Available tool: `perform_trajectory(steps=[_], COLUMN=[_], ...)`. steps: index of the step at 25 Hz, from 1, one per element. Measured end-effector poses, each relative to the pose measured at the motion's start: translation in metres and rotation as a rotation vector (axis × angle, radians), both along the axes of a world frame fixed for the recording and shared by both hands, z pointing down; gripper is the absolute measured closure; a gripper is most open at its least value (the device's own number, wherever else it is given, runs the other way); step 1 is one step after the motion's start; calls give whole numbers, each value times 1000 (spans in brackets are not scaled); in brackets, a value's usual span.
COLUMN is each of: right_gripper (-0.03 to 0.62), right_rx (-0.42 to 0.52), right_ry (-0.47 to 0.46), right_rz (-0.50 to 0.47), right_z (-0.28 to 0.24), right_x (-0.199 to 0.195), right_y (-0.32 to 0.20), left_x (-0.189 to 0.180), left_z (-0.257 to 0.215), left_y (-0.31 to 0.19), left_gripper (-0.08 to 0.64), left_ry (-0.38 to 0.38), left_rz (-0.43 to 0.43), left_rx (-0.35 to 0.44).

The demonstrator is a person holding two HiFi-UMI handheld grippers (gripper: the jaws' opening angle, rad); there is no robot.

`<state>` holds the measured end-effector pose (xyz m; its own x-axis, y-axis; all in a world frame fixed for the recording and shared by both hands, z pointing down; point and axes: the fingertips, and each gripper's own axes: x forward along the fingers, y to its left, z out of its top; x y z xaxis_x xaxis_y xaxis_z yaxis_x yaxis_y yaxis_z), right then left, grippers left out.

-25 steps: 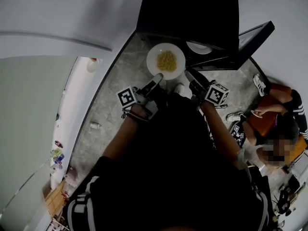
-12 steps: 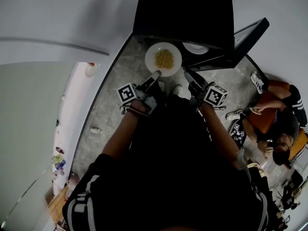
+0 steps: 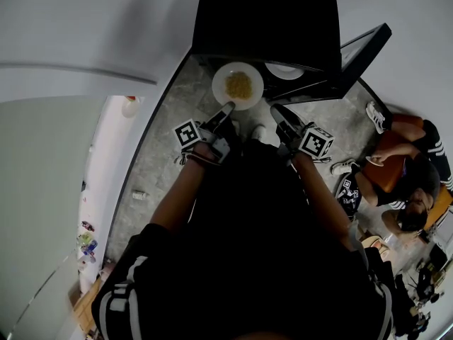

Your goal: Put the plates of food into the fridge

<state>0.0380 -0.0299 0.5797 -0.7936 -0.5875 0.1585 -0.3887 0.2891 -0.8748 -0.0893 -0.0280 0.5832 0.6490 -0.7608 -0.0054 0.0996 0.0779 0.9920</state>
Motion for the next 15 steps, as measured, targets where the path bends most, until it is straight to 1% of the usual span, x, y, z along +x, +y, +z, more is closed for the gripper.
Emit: perform_trajectory(steps=[8, 15], right_gripper=[503, 503], right_rx=[-10, -9], right_ry=[0, -1], right_rz=[9, 21], right_z=[3, 2], right_x=[2, 1], right_y=[-3, -4], left_x=[-2, -4], left_z=[15, 28], left_y=[-12, -19], left_gripper=[509, 509], left_ry=[-14, -1], left_rz=[6, -2], left_rx=[-4, -22])
